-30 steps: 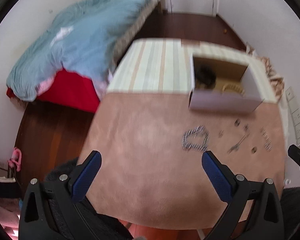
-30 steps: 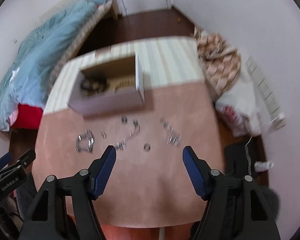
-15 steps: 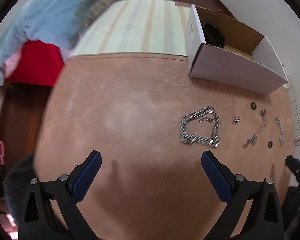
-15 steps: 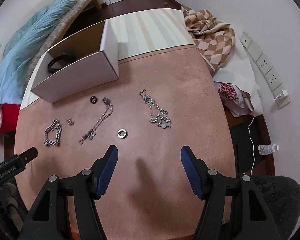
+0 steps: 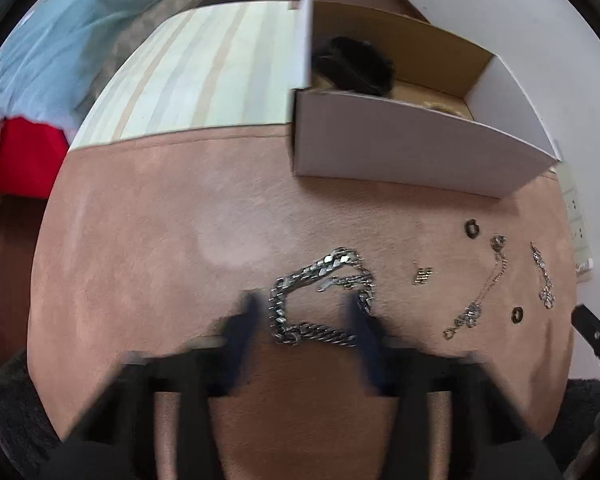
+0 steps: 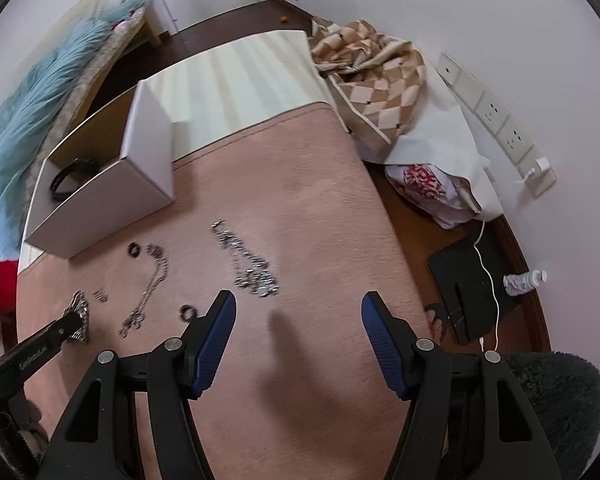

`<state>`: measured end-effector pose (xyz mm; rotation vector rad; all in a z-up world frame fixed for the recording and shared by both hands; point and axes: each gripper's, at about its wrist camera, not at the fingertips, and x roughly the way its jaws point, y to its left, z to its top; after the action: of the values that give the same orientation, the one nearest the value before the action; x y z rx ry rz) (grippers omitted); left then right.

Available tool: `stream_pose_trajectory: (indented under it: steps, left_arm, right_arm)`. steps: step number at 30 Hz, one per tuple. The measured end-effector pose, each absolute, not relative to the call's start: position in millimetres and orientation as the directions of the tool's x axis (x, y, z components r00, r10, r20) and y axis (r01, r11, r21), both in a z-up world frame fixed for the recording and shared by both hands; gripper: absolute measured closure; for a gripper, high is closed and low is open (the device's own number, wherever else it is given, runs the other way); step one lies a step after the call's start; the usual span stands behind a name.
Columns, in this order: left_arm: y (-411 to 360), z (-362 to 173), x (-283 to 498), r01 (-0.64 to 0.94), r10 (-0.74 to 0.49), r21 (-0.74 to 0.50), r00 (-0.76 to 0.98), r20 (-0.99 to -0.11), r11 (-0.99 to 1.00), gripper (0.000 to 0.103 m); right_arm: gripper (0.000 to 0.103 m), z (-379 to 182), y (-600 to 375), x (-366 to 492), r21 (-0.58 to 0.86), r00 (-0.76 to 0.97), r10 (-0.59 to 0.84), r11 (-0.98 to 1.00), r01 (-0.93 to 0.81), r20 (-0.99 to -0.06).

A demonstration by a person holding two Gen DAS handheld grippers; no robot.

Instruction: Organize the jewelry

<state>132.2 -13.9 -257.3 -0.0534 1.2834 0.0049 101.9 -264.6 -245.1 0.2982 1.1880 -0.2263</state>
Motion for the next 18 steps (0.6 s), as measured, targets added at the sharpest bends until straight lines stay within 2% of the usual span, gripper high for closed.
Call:
stream_pose_trajectory:
  steps: [1,9,15,16,18]
  left_arm:
    - [-17,-257,132,-0.023,-0.034,-0.042,0.284,-0.958,0.999,0.097]
    - [3,-246,119,-0.066,-0.121,-0.146,0.292,-0.949,0.987,0.097]
    - [23,-225,99,-0.086,-0.134,-0.170,0.322,-0.937,0.982,0.098]
    - [24,-221,98,-0.084,-0.134,-0.170,0.327,-0.935,0.982,0.098]
    - [24,-216,95,-0.078,-0.132,-0.167,0.336,-0.933,0.983,0.098]
  right_arm:
    - [0.036,-246,-267,102,0.113,0.358,-0.014,0.936,0.332,-0.934]
    - [0.036,-261,-262,119,0.099,0.338,-0.005,0.952,0.289,-0.941]
    - [0.046,-274,-245,129,0.054,0.319,-0.022,0.972,0.227,-0.947]
    - [0.056,-274,-240,130,0.030,0.323,-0.040,0.977,0.211,-0.945]
    - [0.091,-273,-233,131,0.001,0.341,-0.063,0.982,0.187,-0.938]
